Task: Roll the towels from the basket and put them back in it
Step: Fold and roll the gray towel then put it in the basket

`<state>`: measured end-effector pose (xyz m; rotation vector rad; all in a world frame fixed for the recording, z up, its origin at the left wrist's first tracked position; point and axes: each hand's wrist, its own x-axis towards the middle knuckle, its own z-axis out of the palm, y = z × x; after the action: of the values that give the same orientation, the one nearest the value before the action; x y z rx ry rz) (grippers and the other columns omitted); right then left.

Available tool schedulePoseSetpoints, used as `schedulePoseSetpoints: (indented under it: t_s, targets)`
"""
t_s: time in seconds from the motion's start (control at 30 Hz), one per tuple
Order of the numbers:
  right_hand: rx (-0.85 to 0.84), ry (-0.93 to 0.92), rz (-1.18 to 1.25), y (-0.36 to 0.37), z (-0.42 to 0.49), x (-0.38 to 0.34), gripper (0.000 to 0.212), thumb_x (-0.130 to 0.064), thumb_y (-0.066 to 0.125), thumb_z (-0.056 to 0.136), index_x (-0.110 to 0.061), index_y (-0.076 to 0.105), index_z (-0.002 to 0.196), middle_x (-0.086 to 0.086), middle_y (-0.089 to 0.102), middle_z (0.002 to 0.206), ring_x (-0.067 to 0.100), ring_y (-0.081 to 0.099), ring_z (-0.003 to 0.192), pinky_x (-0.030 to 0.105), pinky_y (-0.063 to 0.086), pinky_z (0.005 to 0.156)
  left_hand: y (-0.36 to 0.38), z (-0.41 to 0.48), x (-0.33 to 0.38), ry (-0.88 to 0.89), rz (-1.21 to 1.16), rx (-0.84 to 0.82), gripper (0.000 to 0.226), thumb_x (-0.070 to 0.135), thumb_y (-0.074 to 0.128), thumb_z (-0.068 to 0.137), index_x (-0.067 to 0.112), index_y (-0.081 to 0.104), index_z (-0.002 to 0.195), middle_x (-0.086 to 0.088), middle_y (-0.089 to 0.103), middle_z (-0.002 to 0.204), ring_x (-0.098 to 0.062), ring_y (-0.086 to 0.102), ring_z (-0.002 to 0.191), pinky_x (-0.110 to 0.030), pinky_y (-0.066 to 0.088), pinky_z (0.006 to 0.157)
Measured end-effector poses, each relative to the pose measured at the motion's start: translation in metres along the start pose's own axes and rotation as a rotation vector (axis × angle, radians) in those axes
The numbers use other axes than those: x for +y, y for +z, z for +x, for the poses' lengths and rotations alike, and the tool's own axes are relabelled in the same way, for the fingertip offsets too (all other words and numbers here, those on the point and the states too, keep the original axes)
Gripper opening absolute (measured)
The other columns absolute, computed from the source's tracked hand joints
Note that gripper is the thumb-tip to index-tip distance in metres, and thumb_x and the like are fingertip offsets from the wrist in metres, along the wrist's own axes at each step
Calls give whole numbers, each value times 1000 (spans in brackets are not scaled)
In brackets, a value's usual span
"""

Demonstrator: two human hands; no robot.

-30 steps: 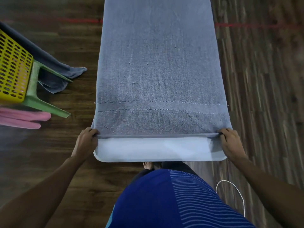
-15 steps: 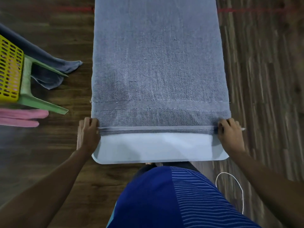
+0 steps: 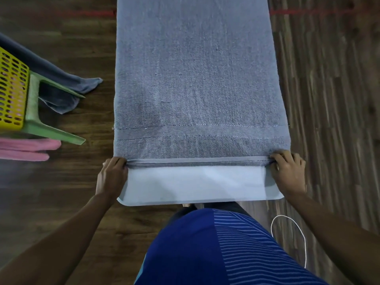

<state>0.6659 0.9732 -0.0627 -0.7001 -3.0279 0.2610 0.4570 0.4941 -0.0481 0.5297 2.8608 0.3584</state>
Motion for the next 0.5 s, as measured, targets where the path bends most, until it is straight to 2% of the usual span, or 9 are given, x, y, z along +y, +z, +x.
schedulePoseSetpoints:
  t_s: [0.1,0.17,0.23,0.3,0.37,0.43,0.5]
  targets:
    - [-25,5,49,-1,0,-1,28,-9,47,81,-4,69,98,13,63,108,37,50,89,46,43,79,2,-2,-1,18,18,-24,24,0,70,76,3,62,99,-12,61,98,-36,55,90,-49,53,59]
    - [-51,69,106,0,-3,-4,24,1,56,82,-1,67,103,16,62,111,39,51,92,47,46,81,1,-5,0,70,52,-24,30,3,75,74,3,64,102,-12,61,103,-37,57,88,-49,54,55]
    - [-69,86,133,1,-8,-8,29,5,62,80,-1,65,108,18,59,112,42,52,97,49,46,85,0,-5,4,104,94,-24,25,1,76,74,3,67,97,-12,63,100,-38,58,80,-47,52,48]
    - [-54,80,130,2,-13,-10,33,4,66,79,-2,64,111,19,58,111,43,52,99,50,46,86,2,-2,7,80,135,-17,16,3,75,78,4,69,92,-10,64,94,-37,59,73,-47,51,47]
    - [-42,100,151,4,-13,-12,32,3,66,80,-4,65,110,18,58,110,43,52,100,50,47,86,4,0,6,52,156,-5,8,10,68,84,7,70,91,-8,67,92,-37,62,73,-53,53,62]
    - [-44,120,191,5,-10,-13,25,0,59,85,-4,66,108,16,59,111,41,53,102,48,46,90,5,1,2,61,177,15,9,12,66,85,9,71,92,-7,70,90,-35,65,77,-60,44,88]
    - [-75,114,218,4,-5,-11,26,-9,49,87,-1,66,105,17,61,107,41,54,100,46,44,92,3,3,-2,70,188,27,13,16,62,85,11,71,93,-7,73,90,-33,65,81,-60,36,96]
